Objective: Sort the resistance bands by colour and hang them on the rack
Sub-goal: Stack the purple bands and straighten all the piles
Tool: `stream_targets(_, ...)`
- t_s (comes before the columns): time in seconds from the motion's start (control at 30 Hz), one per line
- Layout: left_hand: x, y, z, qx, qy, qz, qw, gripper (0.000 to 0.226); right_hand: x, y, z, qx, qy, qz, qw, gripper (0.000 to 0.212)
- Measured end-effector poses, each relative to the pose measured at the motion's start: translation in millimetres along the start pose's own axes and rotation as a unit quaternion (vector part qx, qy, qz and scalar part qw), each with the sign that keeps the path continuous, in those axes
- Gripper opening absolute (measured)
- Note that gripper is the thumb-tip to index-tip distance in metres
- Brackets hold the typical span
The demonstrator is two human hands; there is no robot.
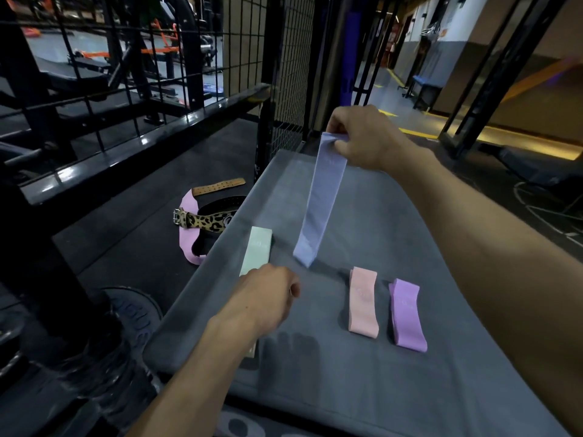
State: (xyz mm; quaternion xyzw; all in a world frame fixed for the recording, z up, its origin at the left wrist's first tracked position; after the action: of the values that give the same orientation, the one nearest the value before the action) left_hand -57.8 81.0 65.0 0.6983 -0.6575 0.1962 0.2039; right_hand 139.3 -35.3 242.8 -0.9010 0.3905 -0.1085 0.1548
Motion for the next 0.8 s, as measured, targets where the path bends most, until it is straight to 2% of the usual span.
stream_targets(0.13,-4.5,-2.3,1.1,-0.014,0.008,-0.008,1.0,0.026,-6.7,10.0,9.0,0.035,0.016,-0.001,0.999,0.013)
stream_targets(0.23,-7.2,-2.1,2.5,-0.011,0.009,-0.004,1.0,0.021,-14.9,31.1,17.8,0.016,-0.001,-0.018,1.0,0.013)
stream_targets(0.43,-18.0,-1.7,0.6,-0.024,0.005,-0.034,0.999,0.018,-37.7,90.2,41.9,-0.106,-0.036,-0.04,0.993,0.016)
stream_targets(0.6,-22.0,-2.1,2.4,-0.031,-0.002,-0.05,0.998,0.031,-59.8,136.4,49.7,-0.181,-0.097,-0.038,0.978,0.016)
stream_targets(0.73,-24.6,1.1,17.8,-0.128,0.083,-0.091,0.984,0.047,-70.2,158.2,52.5,-0.237,-0.144,-0.032,0.96,0.012)
stream_targets(0.8,-21.9,2.0,27.3,-0.144,0.104,-0.087,0.98,0.051,-68.2,157.9,53.4,-0.265,-0.152,-0.021,0.952,0.012)
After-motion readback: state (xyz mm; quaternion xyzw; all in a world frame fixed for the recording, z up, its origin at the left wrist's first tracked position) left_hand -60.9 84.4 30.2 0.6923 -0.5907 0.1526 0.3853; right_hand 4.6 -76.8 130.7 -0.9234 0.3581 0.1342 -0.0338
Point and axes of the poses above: each hand's wrist, its own y-axis away from the middle knuckle, its own z-axis out of the palm, x = y × z, the point moved 1 cm from there along -y, towards the middle knuckle, and after that the axes turned 7 degrees about y, right-handed, at the moved point
